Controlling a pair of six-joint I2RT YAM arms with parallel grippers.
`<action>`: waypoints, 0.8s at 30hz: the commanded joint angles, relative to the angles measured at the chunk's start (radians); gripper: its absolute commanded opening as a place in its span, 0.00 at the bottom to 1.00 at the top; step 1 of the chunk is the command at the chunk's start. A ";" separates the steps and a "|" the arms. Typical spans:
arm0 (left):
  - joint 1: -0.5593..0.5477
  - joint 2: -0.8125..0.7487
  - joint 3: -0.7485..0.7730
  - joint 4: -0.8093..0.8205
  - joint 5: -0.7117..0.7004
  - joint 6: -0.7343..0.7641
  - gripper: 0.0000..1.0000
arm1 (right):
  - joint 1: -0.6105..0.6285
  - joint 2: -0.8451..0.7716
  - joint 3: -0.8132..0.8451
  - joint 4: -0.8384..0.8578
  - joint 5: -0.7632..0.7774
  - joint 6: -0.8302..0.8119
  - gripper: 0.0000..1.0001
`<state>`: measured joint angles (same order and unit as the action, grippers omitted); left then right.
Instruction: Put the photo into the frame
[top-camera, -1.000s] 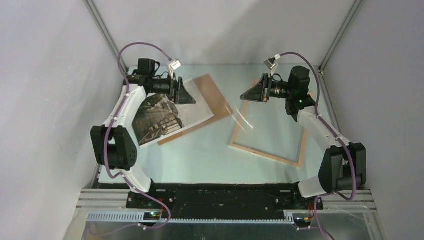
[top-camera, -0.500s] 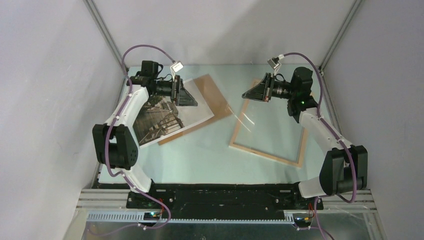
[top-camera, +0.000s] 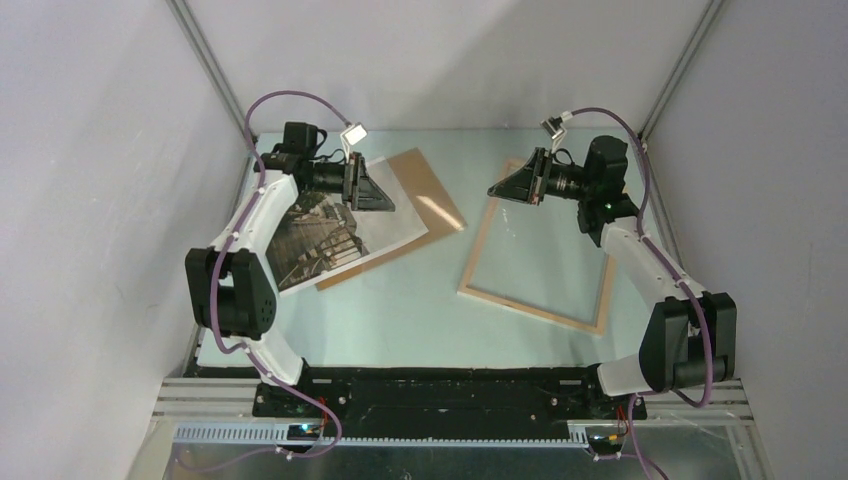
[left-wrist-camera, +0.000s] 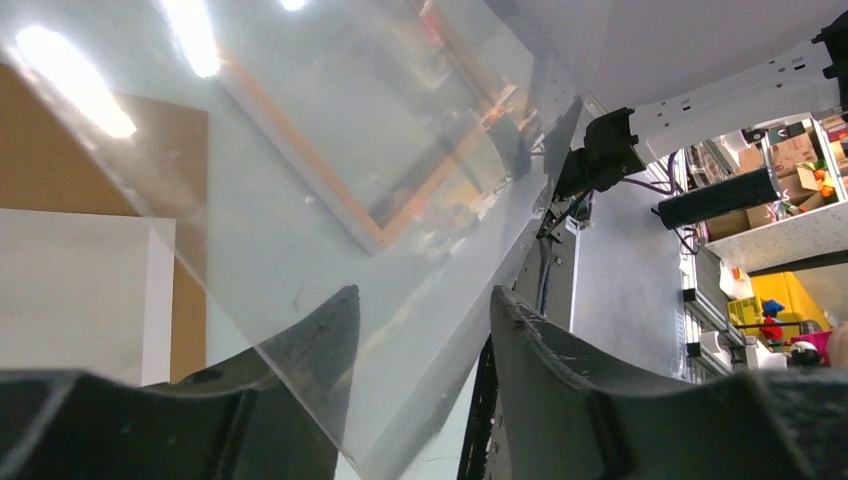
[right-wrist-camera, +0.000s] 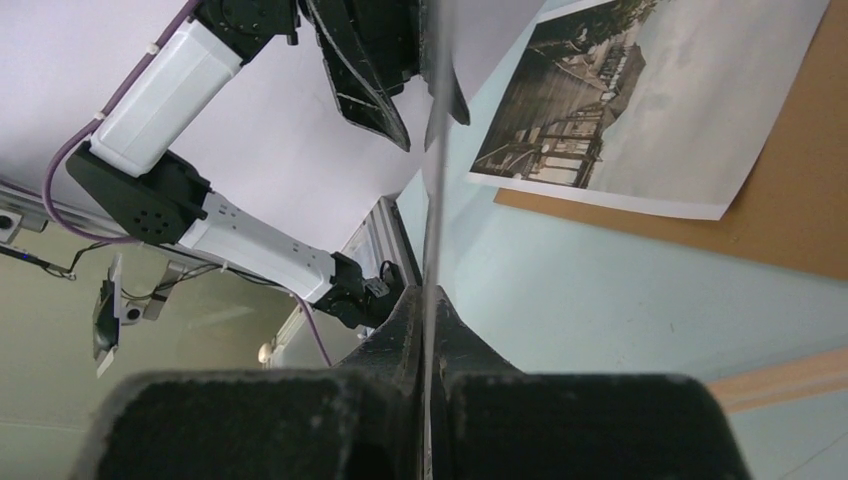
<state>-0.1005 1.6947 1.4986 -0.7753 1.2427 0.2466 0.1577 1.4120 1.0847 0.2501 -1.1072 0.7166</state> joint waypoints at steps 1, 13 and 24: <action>-0.013 -0.049 -0.011 0.006 0.057 -0.020 0.54 | -0.016 -0.033 -0.019 0.021 0.029 -0.032 0.00; -0.015 -0.067 -0.007 0.006 0.053 -0.053 0.29 | -0.015 -0.017 -0.055 0.016 0.048 -0.089 0.00; -0.027 -0.063 -0.003 0.005 -0.031 -0.126 0.00 | -0.008 -0.029 -0.060 -0.071 0.096 -0.178 0.12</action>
<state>-0.1108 1.6791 1.4734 -0.7727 1.2411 0.1730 0.1425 1.4117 1.0214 0.2180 -1.0424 0.5987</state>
